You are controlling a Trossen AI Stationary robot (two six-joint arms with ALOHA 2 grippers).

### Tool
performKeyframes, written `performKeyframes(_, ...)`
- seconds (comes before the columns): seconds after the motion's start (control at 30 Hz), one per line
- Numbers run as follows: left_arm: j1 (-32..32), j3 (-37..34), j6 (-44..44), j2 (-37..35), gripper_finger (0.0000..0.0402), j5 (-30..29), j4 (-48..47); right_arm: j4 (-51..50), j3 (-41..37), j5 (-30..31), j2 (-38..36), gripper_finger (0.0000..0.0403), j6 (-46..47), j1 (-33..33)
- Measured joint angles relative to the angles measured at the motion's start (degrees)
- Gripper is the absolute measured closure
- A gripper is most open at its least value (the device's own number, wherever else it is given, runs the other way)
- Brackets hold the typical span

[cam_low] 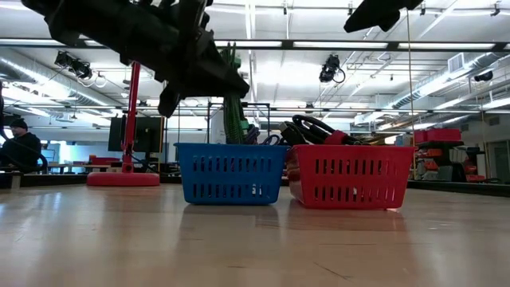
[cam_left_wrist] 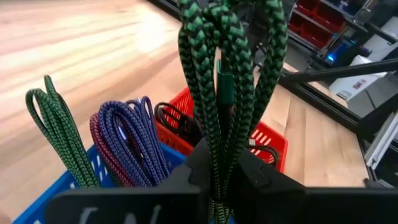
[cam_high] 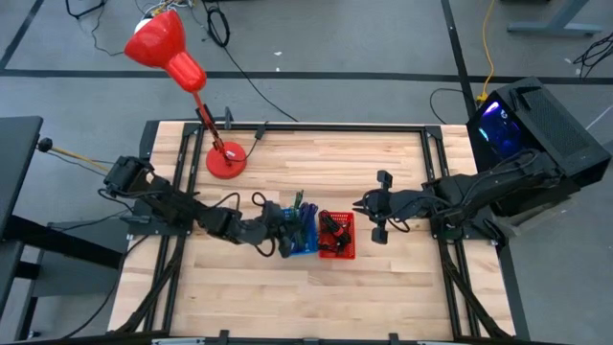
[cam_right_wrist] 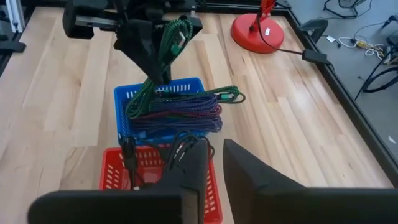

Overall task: Pick & Place USB Port
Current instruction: Put the green charger cable into the blue bin

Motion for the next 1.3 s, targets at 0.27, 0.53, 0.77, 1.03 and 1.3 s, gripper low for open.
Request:
performKeyframes(0.27, 0.4, 0.0, -3.7, 0.0, 0.0374, 1.5, -3.6, 0.0, 0.0, 0.0, 0.0, 0.0351, -0.1, 0.0)
performKeyframes(0.53, 0.4, 0.0, -4.8, 0.0, 0.0374, 1.4, -3.9, 0.0, 0.0, 0.0, 0.0, 0.0351, -0.2, 0.0)
performKeyframes(0.77, 0.5, 0.0, -6.7, 0.0, 0.0374, 1.5, -4.4, 0.1, 0.0, 0.0, 0.0, 0.0351, -0.2, 0.0)
performKeyframes(1.03, 0.8, 0.0, -7.3, 0.0, 0.0374, 2.4, -5.5, 0.7, 0.0, 0.0, 0.0, 0.0351, -0.2, 0.0)
performKeyframes(1.3, 0.8, 0.0, -8.3, 1.6, 0.0374, 2.8, -5.9, 8.5, -5.2, -0.4, 0.1, 0.0351, -1.9, 0.0)
